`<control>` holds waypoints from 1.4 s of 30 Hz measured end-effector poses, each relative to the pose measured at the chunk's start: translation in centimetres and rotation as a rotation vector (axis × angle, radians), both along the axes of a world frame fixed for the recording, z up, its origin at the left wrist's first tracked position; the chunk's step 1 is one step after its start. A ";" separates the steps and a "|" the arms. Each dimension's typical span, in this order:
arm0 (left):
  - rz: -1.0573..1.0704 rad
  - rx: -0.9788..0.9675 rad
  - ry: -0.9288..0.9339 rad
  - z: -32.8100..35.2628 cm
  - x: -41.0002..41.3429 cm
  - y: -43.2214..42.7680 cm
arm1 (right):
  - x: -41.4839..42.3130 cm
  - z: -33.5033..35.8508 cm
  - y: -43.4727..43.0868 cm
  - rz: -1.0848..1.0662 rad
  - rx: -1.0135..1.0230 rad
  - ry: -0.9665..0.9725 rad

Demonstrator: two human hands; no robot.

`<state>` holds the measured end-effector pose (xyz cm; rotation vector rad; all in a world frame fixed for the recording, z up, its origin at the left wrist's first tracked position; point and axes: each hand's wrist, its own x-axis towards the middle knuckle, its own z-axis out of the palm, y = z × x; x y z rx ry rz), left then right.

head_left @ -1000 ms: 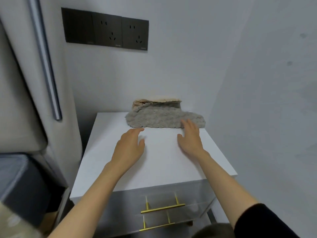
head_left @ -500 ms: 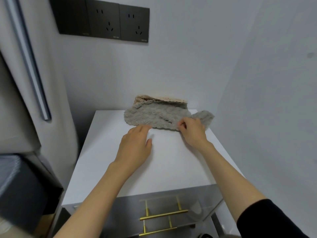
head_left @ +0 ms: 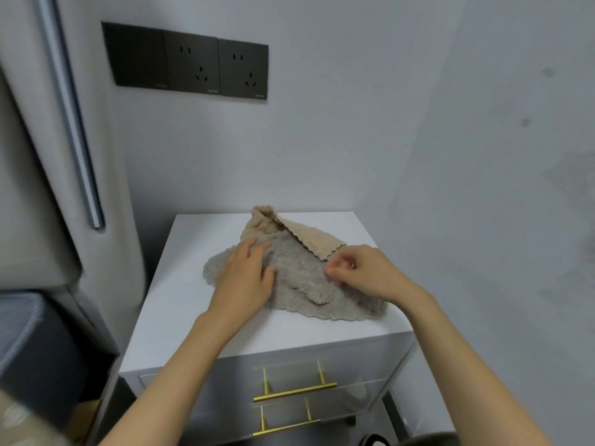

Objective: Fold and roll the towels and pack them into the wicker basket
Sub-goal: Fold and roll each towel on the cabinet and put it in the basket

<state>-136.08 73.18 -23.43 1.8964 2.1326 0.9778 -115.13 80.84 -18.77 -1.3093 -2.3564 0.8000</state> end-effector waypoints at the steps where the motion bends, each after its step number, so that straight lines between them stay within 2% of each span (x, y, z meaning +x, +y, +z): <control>1: 0.009 -0.014 0.001 0.0 0.0 0.2 | 0.0 -0.4 0.4 -0.084 0.096 0.025; 3: 0.039 -0.078 0.003 -0.2 -0.2 1.0 | -0.3 -1.3 1.0 -0.166 0.175 0.035; 7: 0.058 -0.240 0.030 -0.6 -0.6 2.4 | -1.7 -2.5 2.2 -0.207 0.166 0.009; 10: 0.076 -0.312 0.092 -1.0 -0.7 3.1 | -3.2 -2.8 3.8 -0.283 0.252 0.009; 13: 0.092 -0.259 0.140 -1.1 -0.6 3.5 | -4.3 -2.1 5.0 -0.387 0.185 0.244; 17: 0.037 -0.089 0.146 -0.4 -0.6 3.8 | -4.2 -1.1 7.0 -0.529 0.035 0.557; 19: -0.010 0.005 0.155 0.0 -0.8 3.7 | -3.9 -1.0 8.0 -0.562 -0.121 0.759; 21: -0.031 0.070 0.152 0.1 -1.0 3.6 | -3.7 -1.2 8.5 -0.574 -0.263 0.860; 24: -0.059 0.132 0.123 -0.1 -1.3 3.3 | -3.4 -1.7 8.1 -0.492 -0.234 0.654; 27: -0.127 0.168 0.079 0.1 -1.5 2.8 | -2.9 -0.3 6.0 -0.215 -0.212 0.428; 30: -0.174 0.213 0.043 0.7 -1.3 2.0 | -2.2 0.7 3.6 0.011 -0.242 0.120; 31: -0.179 0.228 0.038 1.0 -1.2 1.6 | -2.1 0.8 2.8 0.023 -0.170 0.016; 33: -0.181 0.239 0.020 1.4 -0.9 0.8 | -1.8 0.7 2.0 -0.056 0.110 -0.121; 36: -0.184 0.212 -0.027 1.7 -0.9 -0.5 | -0.8 1.0 1.2 -0.118 0.295 0.057; 42: -0.119 0.171 -0.051 1.7 -1.5 -2.6 | 2.0 2.7 -0.6 -0.169 0.335 0.427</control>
